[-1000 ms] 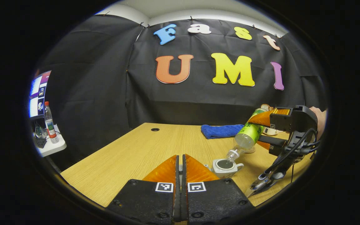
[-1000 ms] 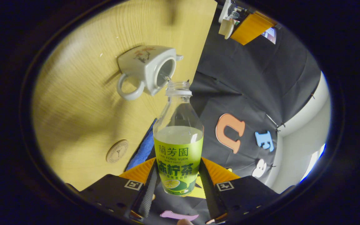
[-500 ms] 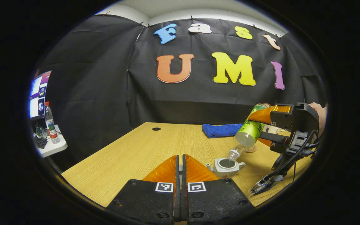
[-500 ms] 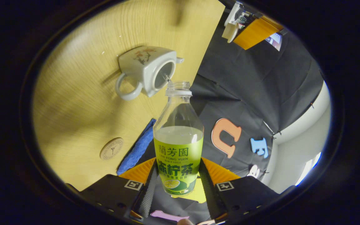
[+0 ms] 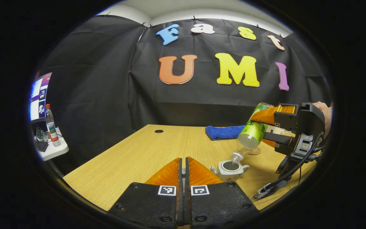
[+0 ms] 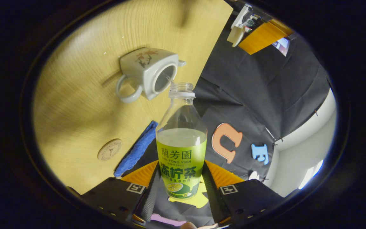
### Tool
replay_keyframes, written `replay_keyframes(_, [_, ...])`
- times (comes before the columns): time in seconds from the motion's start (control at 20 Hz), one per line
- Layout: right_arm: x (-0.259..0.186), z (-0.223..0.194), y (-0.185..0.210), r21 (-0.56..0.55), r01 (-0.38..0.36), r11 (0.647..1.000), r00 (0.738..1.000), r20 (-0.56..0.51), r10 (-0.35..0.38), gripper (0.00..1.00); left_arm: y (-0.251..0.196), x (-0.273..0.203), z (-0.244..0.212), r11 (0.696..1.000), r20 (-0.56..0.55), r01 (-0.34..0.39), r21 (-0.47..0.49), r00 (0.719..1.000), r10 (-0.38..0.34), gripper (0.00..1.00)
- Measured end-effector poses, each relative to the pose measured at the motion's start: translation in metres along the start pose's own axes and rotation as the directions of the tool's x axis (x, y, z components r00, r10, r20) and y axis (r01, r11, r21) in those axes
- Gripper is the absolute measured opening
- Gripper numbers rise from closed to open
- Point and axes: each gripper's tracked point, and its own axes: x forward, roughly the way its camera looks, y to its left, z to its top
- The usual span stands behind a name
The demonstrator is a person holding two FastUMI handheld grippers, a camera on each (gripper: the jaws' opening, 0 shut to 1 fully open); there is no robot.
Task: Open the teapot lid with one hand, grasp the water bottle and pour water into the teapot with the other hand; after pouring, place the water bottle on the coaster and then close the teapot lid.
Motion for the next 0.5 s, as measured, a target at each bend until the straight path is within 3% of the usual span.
replay_keyframes(0.4, [-0.0026,0.0015,0.0,0.0,0.001,1.0,1.0,0.006,-0.001,0.72,0.0012,0.0003,-0.0011,1.0,-0.003,-0.001,0.0,1.0,0.001,0.02])
replay_keyframes(0.5, [0.0022,-0.0006,0.0064,0.069,-0.038,0.997,0.999,0.013,0.037,0.72,0.0025,0.0003,-0.0003,1.0,-0.001,-0.008,-0.001,1.0,0.008,0.03])
